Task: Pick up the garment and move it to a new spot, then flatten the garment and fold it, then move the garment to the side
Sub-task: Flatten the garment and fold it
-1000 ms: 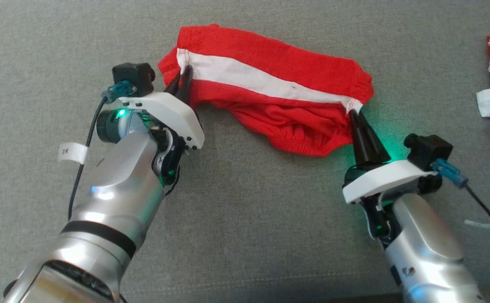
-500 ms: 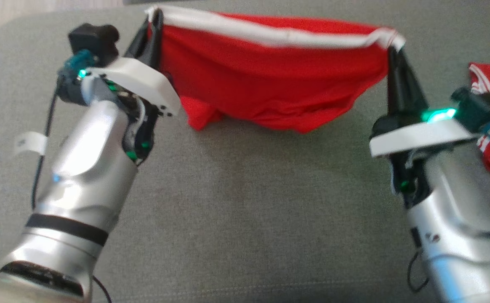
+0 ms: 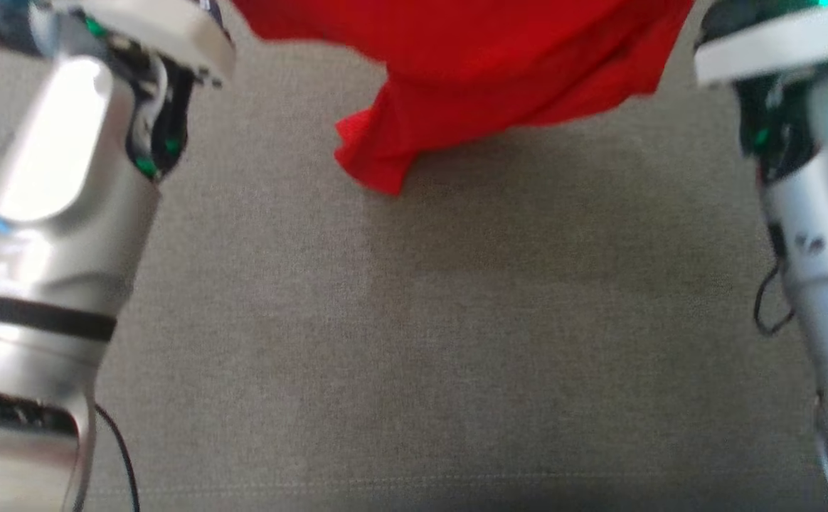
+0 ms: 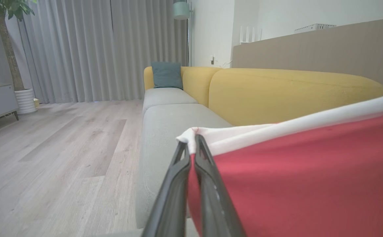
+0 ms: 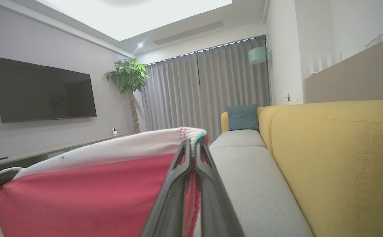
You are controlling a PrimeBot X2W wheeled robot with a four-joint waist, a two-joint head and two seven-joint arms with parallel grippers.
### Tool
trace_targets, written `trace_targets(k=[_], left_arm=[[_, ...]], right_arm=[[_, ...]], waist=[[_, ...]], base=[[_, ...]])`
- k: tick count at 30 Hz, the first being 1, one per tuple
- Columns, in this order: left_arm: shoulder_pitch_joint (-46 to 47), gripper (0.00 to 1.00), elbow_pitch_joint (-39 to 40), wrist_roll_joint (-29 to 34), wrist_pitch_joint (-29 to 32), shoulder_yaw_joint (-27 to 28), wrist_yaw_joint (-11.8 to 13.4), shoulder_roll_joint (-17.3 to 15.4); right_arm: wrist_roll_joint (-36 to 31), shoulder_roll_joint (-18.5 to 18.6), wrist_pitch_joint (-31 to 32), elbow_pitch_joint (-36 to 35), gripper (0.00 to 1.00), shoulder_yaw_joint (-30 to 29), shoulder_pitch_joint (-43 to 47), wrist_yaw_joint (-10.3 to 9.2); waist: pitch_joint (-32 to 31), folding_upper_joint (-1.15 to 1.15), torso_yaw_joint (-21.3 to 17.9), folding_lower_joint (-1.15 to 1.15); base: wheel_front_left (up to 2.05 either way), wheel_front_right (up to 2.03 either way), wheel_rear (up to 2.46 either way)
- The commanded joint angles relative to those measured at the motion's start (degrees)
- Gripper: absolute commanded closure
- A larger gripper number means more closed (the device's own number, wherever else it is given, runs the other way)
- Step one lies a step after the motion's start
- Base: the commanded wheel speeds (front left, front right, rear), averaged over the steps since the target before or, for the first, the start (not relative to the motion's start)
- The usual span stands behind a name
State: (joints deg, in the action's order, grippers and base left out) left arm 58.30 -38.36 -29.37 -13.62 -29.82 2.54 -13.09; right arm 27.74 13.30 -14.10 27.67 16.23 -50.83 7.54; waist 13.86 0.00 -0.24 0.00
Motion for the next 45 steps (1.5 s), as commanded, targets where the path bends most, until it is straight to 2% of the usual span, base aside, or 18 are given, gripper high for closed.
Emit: trace_targets(k=[1,5,9,10,12,13,16,19,24,30,37,45], left_arm=[[4.8,1.00,0.9,0.4,0.1,1.8,0.4,-2.9],[10.8,1.00,-0.5,2.6,-0.5,1.8,1.5,-3.0],[17.3,1.00,-0.8,6.0,-1.2,2.4,3.5,-3.3],[17.3,1.00,-0.8,6.0,-1.2,2.4,3.5,-3.3],[20.8,1.00,1.2,8.2,-1.3,3.9,5.6,-3.7],[22.9,1.00,4.9,10.1,-1.3,5.9,7.0,-3.8],[24.2,1.00,10.2,12.9,-1.4,8.2,8.2,-3.7],[22.4,1.00,13.4,14.2,-1.4,10.0,8.1,-2.7],[13.6,1.00,13.2,13.4,-1.4,12.3,6.4,0.3],[-0.9,1.00,15.7,13.9,-1.4,16.3,4.7,4.8],[-20.1,1.00,21.5,14.9,-1.4,22.3,2.7,9.1],[-35.3,1.00,25.6,16.1,-1.4,23.3,1.3,10.2]], right_arm=[[-0.2,0.1,0.2,0.1,1.00,0.8,-4.3,-0.05],[-2.5,0.0,-0.2,5.4,1.00,2.6,-12.7,-0.05],[-6.1,-0.6,-0.8,10.1,1.00,0.4,-21.2,-0.05],[-6.1,-0.6,-0.8,10.1,1.00,0.4,-21.2,-0.05],[-8.7,-0.9,-0.9,9.9,1.00,-2.6,-25.2,-0.05],[-11.7,-1.3,-0.9,8.4,1.00,-5.5,-27.9,-0.05],[-15.9,-2.2,-0.9,5.6,1.00,-9.3,-30.5,-0.05],[-18.7,-2.6,-0.9,3.7,1.00,-11.2,-30.2,-0.05],[-19.2,-1.9,-0.9,3.9,1.00,-9.1,-23.8,-0.05],[-14.3,0.0,-0.9,-0.4,1.00,-4.4,-11.0,-0.05],[-6.9,1.5,-0.9,-7.3,1.00,-1.8,8.6,-0.05],[-2.4,0.4,-0.9,-11.2,1.00,-1.1,25.0,-0.05]], waist=[[2.8,0.00,1.0,0.00],[6.5,0.00,1.6,0.00],[9.2,0.00,2.3,0.00],[9.2,0.00,2.3,0.00],[10.3,0.00,2.9,0.00],[11.1,0.00,3.7,0.00],[12.3,0.00,4.9,0.00],[13.1,0.00,6.0,0.00],[13.9,0.00,6.4,0.00],[13.5,0.00,5.4,0.00],[7.6,0.00,3.8,0.00],[-0.1,0.00,3.7,0.00]], base=[[0.00,0.00,0.00],[0.00,0.00,0.00],[0.00,0.00,0.00],[0.00,0.00,0.00],[0.00,0.00,0.00],[0.00,0.00,0.00],[0.00,0.00,0.00],[0.00,0.00,0.00],[0.00,0.00,0.00],[0.00,0.00,0.00],[0.00,0.00,0.00],[0.00,0.00,0.00]])
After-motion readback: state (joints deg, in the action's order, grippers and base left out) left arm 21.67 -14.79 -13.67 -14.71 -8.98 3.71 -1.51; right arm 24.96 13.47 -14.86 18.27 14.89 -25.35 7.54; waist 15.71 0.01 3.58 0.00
